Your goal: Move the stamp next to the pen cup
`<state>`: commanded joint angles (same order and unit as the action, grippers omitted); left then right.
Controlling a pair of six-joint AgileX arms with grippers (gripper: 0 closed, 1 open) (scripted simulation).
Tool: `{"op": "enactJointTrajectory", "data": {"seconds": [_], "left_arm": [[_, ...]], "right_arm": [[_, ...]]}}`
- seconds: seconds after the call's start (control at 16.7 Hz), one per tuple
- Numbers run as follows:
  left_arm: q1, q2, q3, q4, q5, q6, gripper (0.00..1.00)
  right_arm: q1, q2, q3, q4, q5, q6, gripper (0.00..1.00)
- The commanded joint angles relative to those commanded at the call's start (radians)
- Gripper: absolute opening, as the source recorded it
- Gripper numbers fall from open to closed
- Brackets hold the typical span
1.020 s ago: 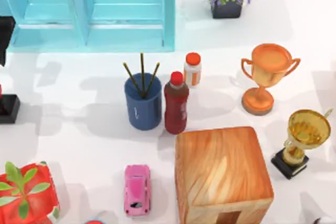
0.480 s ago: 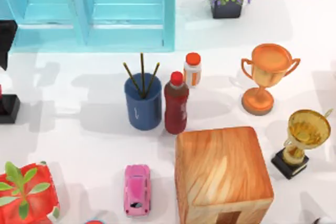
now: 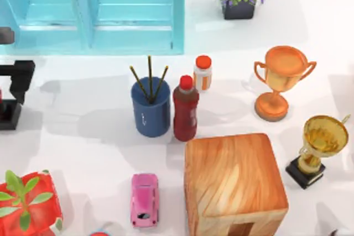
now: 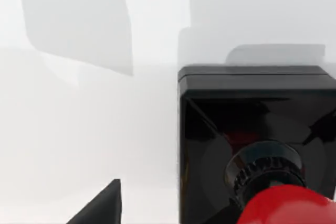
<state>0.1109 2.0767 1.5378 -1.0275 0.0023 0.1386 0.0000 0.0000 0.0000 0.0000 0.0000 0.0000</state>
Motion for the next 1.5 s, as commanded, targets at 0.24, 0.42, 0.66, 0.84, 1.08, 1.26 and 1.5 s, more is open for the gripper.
{"op": "enactJointTrajectory", "data": {"seconds": [0.24, 0.42, 0.66, 0.84, 1.08, 1.26, 1.5], "left_arm": [[0.001, 0.007, -0.024, 0.026, 0.0, 0.001, 1.0], [0.001, 0.007, -0.024, 0.026, 0.0, 0.001, 0.85], [0.001, 0.007, -0.024, 0.026, 0.0, 0.001, 0.55], [0.001, 0.007, -0.024, 0.026, 0.0, 0.001, 0.32], [0.001, 0.007, -0.024, 0.026, 0.0, 0.001, 0.02], [0.001, 0.007, -0.024, 0.026, 0.0, 0.001, 0.0], [0.001, 0.007, -0.024, 0.026, 0.0, 0.001, 0.0]], "right_arm": [[0.0, 0.0, 0.0, 0.0, 0.0, 0.0, 1.0], [0.0, 0.0, 0.0, 0.0, 0.0, 0.0, 1.0], [0.0, 0.0, 0.0, 0.0, 0.0, 0.0, 1.0], [0.0, 0.0, 0.0, 0.0, 0.0, 0.0, 1.0], [0.0, 0.0, 0.0, 0.0, 0.0, 0.0, 1.0], [0.0, 0.0, 0.0, 0.0, 0.0, 0.0, 1.0], [0.0, 0.0, 0.0, 0.0, 0.0, 0.0, 1.0]]}}
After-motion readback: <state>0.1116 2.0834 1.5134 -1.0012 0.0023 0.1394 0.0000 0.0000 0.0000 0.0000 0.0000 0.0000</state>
